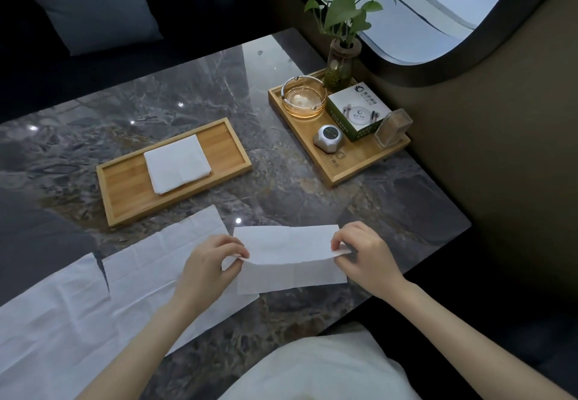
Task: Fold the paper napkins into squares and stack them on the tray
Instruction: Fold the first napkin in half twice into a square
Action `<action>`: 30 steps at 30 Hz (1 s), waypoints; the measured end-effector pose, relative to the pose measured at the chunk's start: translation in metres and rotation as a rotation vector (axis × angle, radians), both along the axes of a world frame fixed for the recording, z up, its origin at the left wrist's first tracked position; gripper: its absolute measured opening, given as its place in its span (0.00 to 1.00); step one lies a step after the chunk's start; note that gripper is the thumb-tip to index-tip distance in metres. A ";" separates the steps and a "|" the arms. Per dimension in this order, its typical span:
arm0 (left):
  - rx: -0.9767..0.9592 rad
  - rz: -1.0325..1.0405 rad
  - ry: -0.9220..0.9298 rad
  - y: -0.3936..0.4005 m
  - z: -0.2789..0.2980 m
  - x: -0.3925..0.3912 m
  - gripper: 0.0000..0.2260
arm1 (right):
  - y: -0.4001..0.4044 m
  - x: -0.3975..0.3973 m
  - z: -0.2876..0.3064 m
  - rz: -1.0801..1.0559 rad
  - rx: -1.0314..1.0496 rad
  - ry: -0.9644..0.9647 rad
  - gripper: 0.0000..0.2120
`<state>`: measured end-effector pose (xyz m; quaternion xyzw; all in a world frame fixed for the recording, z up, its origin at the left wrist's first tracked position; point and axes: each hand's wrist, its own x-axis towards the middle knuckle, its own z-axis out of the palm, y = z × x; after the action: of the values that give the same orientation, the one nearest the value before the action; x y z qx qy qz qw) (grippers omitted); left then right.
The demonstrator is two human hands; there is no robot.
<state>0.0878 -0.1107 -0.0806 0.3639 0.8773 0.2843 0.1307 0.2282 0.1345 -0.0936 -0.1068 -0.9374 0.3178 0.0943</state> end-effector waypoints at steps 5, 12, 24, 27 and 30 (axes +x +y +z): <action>-0.061 -0.043 -0.016 -0.009 -0.013 0.014 0.06 | -0.008 0.015 -0.014 0.059 0.163 0.079 0.07; -0.142 -0.123 0.009 -0.017 -0.021 0.018 0.03 | -0.010 0.030 -0.027 0.213 0.239 -0.032 0.09; -0.166 -0.118 0.223 0.026 -0.029 0.031 0.19 | -0.045 -0.006 -0.028 -0.124 0.262 -0.027 0.17; -0.311 -0.209 0.236 0.037 -0.050 0.044 0.22 | -0.064 -0.008 -0.043 -0.017 0.366 -0.203 0.23; -0.417 -0.191 0.203 0.038 -0.061 0.049 0.25 | -0.065 -0.002 -0.055 0.028 0.418 -0.282 0.25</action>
<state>0.1364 -0.0722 -0.1414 0.4371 0.8872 0.0454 0.1407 0.2264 0.0699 -0.1484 -0.1153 -0.9880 0.1003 -0.0217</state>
